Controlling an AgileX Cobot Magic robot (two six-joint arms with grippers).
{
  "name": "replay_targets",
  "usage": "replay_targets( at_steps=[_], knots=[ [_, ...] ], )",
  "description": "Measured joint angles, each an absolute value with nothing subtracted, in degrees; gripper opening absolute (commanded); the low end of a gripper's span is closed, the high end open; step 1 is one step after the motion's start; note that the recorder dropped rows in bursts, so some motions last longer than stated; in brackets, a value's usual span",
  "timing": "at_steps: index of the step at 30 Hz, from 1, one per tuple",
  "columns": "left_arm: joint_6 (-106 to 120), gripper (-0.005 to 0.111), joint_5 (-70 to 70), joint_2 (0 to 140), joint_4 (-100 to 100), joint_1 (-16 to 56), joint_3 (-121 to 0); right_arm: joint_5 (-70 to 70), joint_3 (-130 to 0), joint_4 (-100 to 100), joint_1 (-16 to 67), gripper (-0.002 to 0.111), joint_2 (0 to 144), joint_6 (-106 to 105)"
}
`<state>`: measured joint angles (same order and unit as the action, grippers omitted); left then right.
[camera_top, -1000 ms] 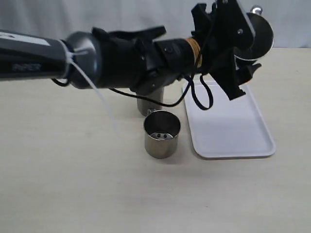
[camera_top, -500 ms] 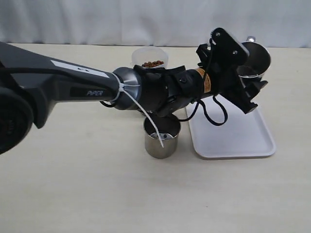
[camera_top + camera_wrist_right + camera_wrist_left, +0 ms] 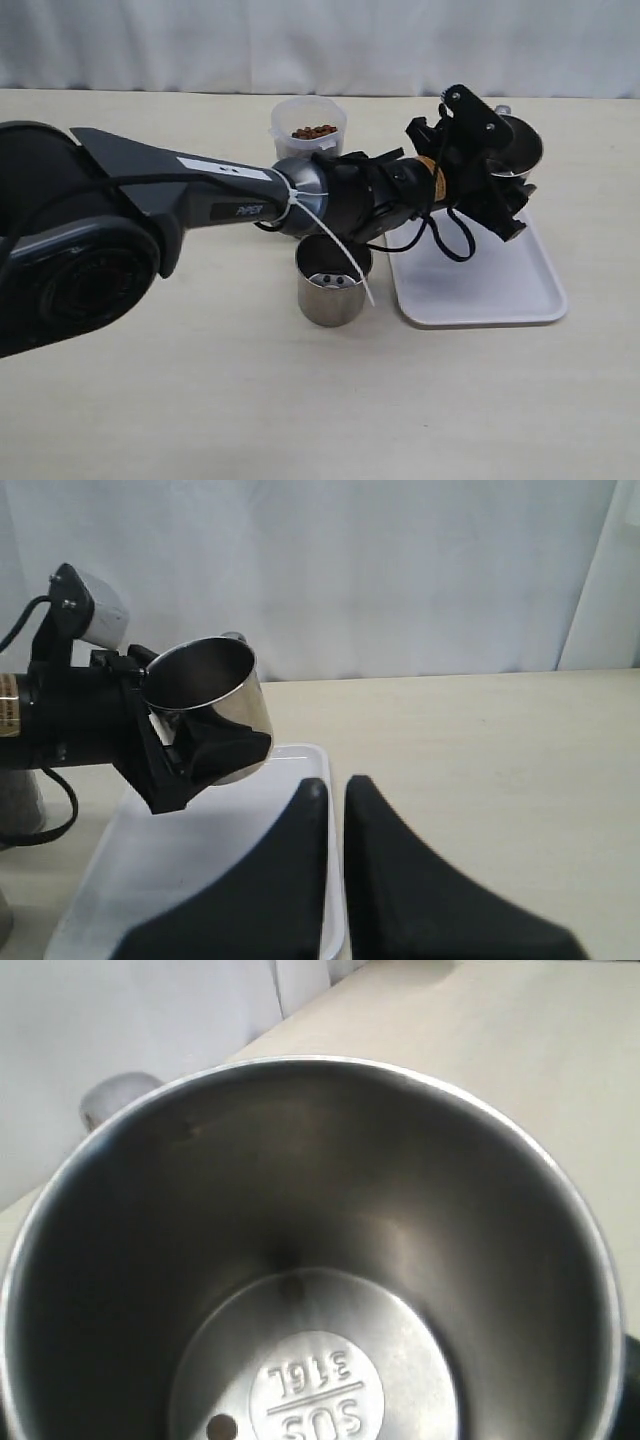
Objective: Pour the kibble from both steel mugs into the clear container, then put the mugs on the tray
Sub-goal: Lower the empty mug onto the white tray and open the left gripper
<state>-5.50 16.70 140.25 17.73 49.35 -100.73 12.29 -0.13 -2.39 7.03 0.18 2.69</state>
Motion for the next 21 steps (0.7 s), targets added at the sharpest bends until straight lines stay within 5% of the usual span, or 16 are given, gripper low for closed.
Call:
replay_targets(
  at_steps=[14,17,21],
  knots=[
    [-13.35,0.001,7.58,151.02,17.45,48.82,-113.79,12.29,-0.13,-2.39,7.03,0.004,0.18,2.69],
    [-14.17,0.012,5.96,151.25,17.45,48.3,-114.33,12.29,-0.13,-2.39,7.03,0.004,0.18,2.69],
    [-14.54,0.054,4.8,151.25,17.45,47.87,-114.7,12.29,-0.13,-2.39,7.03,0.004,0.18,2.69]
  ],
)
